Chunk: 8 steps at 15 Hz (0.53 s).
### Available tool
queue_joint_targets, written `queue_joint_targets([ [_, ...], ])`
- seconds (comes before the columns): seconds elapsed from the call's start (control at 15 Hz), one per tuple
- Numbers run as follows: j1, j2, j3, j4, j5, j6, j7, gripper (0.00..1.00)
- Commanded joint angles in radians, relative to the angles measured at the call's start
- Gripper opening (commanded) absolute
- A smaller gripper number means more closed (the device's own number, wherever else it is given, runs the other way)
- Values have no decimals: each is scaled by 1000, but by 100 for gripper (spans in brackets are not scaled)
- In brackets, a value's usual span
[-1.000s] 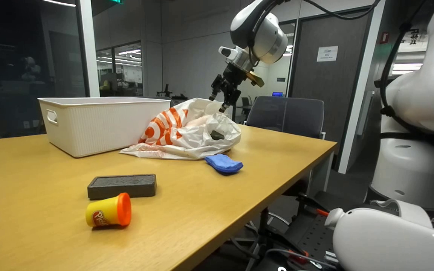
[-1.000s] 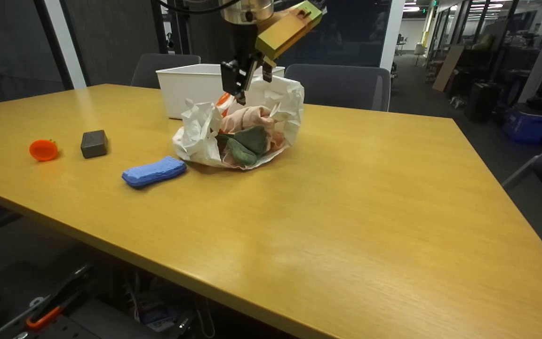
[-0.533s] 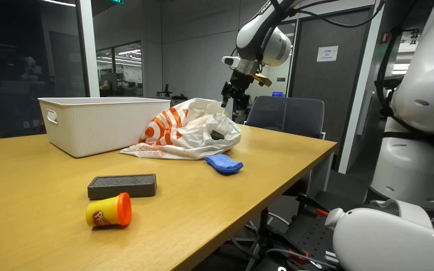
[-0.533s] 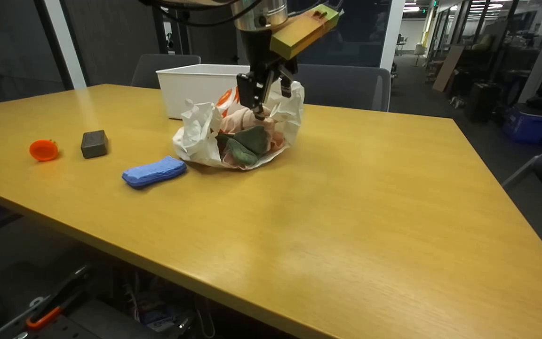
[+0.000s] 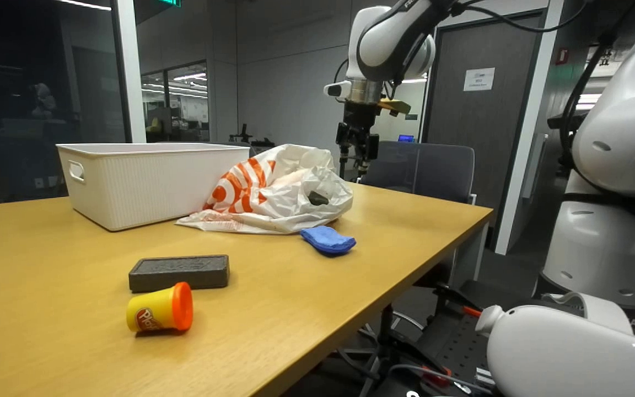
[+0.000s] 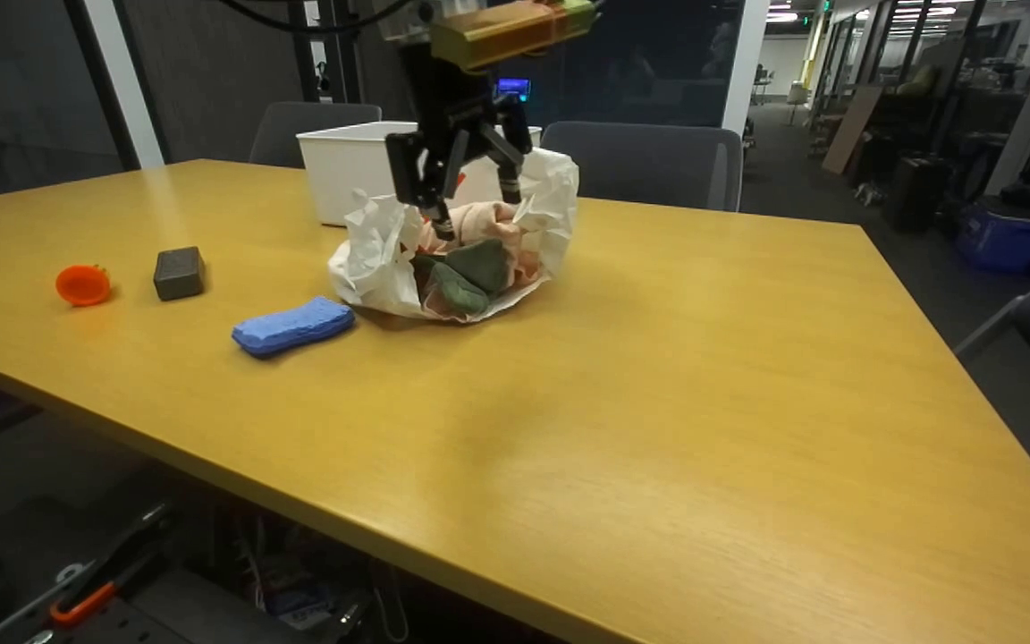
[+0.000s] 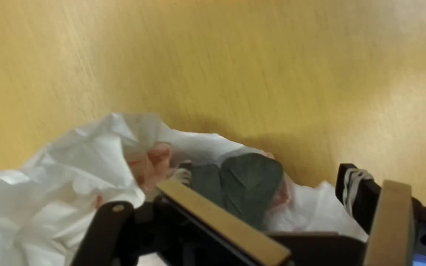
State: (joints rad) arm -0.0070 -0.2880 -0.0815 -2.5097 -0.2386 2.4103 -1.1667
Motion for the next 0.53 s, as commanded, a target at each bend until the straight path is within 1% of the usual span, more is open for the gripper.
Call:
queue_joint_targets([
  [0.0, 27, -210, 63, -98, -23, -155, 93, 100],
  [0.2, 58, -310, 100, -121, -27, -281, 165, 100],
  [0.33, 73, -344, 120, -113, -33, -376, 220, 100],
  [0.47, 85, -365, 141, -109, -55, -432, 276, 100],
])
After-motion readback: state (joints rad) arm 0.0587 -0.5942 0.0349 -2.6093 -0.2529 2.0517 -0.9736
